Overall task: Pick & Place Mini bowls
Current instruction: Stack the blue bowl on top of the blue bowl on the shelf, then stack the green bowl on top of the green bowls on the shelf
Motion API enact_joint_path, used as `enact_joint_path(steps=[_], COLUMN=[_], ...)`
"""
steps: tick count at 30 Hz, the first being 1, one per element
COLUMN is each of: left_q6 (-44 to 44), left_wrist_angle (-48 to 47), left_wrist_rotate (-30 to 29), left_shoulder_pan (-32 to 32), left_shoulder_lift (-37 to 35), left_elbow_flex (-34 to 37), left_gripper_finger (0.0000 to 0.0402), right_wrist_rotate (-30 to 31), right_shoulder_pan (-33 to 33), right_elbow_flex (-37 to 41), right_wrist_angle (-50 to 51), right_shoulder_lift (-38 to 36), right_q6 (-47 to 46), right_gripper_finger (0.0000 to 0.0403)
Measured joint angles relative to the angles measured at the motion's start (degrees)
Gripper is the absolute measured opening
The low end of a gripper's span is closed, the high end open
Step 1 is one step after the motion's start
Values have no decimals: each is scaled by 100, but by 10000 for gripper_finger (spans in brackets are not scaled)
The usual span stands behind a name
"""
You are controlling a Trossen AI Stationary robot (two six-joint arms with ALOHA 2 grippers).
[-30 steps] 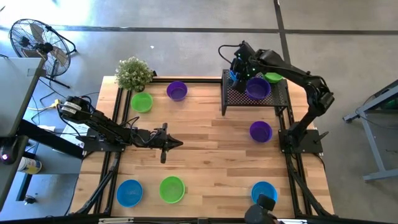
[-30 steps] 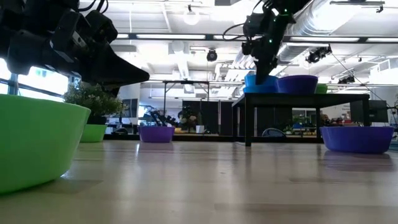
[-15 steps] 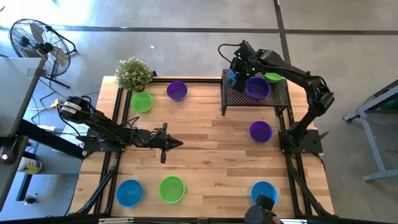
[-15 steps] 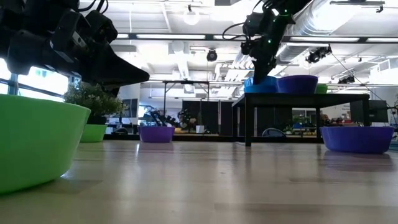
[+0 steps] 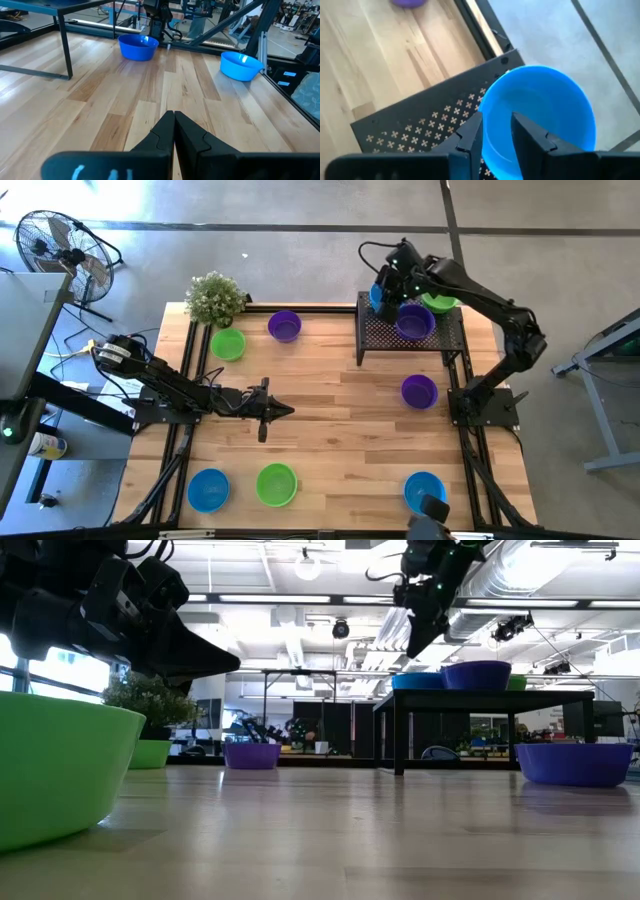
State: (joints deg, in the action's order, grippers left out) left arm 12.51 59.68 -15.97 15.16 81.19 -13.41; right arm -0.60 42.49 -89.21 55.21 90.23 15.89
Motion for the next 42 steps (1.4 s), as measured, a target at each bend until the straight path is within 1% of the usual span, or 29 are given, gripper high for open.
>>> enact_joint_path(steps=[3, 10, 14, 17, 19, 21, 24, 28, 32, 34, 37, 42], left_q6=[0, -22, -22, -21, -22, -22, -22, -22, -20, 52, 383, 355], left_wrist_angle=[-1, -7, -35, -118, -161, -157, -157, -155, -155, -153, -160, -171], left_wrist_rotate=[0, -1, 0, 1, 2, 2, 4, 91, 149, 149, 146, 144], left_shoulder_pan=[-2, -10, -13, -13, -13, -13, -13, -13, -13, -13, -13, -15], left_shoulder_lift=[0, 0, 0, 0, 0, 0, 0, 0, 0, 0, 0, 0], left_elbow_flex=[0, 0, 0, 0, 2, 2, 2, 2, 2, 2, 2, 2], left_gripper_finger=[4, 4, 4, 4, 4, 4, 4, 4, 4, 4, 4, 4], right_wrist_rotate=[-39, 6, -7, -269, -429, -507, -823, -1253, -1281, -1170, -747, 29], right_shoulder_pan=[-1, -31, -175, -318, -429, -596, -858, -1195, -1732, -2047, -2571, -3421], right_elbow_flex=[0, 2, 9, 9, 12, 184, 864, 2215, 3484, 4027, 4709, 5524], right_wrist_angle=[-19, -102, 0, -37, -147, -482, -1380, -2945, -4392, -4951, -5677, -6419], right_shoulder_lift=[86, 193, 41, -169, -299, -493, -917, -1601, -2348, -2674, -3145, -3705], right_q6=[-28, -43, -34, -30, -51, -78, -111, -449, -727, -859, -1003, -1067], right_gripper_finger=[67, 5, 8, 2, 2, 3, 1, 1, 1, 1, 1, 1])
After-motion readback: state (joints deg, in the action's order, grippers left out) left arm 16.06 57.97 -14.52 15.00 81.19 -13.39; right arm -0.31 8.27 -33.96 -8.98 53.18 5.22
